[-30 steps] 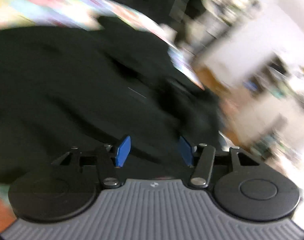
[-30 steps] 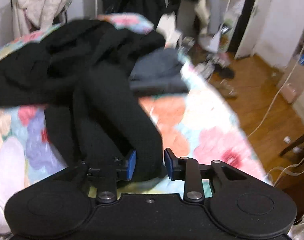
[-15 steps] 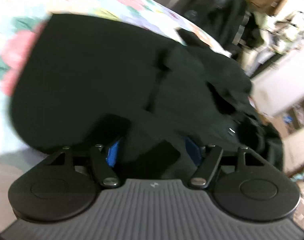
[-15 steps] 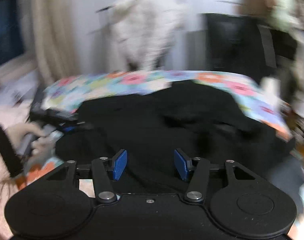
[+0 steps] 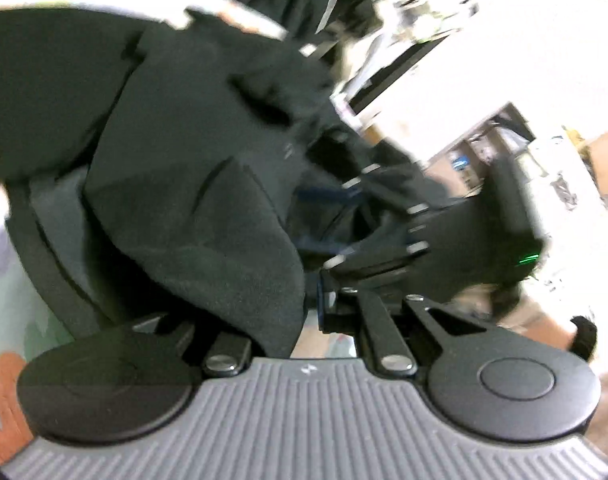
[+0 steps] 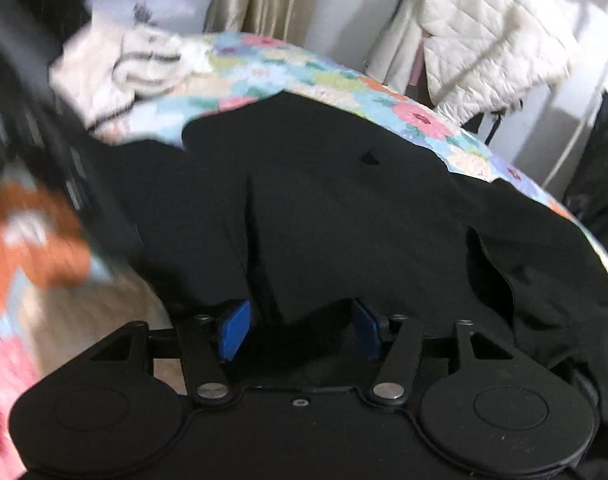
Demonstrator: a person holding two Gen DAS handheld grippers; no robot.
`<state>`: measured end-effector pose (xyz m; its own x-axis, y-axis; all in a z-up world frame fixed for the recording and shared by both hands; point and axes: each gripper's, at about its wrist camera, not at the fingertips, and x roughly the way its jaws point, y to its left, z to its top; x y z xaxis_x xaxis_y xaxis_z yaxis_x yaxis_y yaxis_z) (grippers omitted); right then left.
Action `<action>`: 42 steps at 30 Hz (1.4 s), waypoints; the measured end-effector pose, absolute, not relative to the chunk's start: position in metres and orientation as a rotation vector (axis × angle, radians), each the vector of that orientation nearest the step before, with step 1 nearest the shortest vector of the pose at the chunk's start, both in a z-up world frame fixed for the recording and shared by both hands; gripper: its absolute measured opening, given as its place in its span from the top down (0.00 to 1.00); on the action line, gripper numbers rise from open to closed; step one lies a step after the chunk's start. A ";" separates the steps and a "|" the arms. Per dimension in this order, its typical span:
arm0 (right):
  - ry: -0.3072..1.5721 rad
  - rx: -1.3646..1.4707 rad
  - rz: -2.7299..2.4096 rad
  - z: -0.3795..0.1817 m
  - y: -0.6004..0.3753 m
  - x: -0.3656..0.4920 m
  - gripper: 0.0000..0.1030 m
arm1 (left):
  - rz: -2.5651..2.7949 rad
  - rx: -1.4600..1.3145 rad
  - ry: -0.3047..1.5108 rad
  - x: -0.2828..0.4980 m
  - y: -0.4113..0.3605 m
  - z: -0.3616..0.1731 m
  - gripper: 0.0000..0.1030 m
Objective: Fold clothes
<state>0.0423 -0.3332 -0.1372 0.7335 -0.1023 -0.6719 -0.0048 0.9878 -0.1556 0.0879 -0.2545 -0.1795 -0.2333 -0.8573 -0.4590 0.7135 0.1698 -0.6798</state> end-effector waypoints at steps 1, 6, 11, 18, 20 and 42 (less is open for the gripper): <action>0.753 -0.177 -0.048 -0.142 -0.333 0.045 0.40 | -1.506 -0.198 1.020 0.087 -0.253 -0.175 0.94; 0.768 -0.286 -0.024 -0.160 -0.334 0.056 0.24 | -1.606 -0.193 0.931 0.079 -0.252 -0.160 0.94; 0.815 -0.049 0.129 -0.169 -0.354 0.051 0.93 | -1.659 -0.140 0.882 0.069 -0.241 -0.144 0.94; 0.856 0.129 0.318 -0.134 -0.341 0.022 0.93 | -1.738 0.065 0.774 0.039 -0.201 -0.093 0.91; 0.905 0.161 0.322 -0.146 -0.339 0.018 0.93 | -1.707 0.026 0.882 0.045 -0.200 -0.100 0.91; 0.712 0.229 0.032 -0.095 -0.397 -0.002 0.50 | -1.459 -0.039 1.006 0.054 -0.153 -0.107 0.52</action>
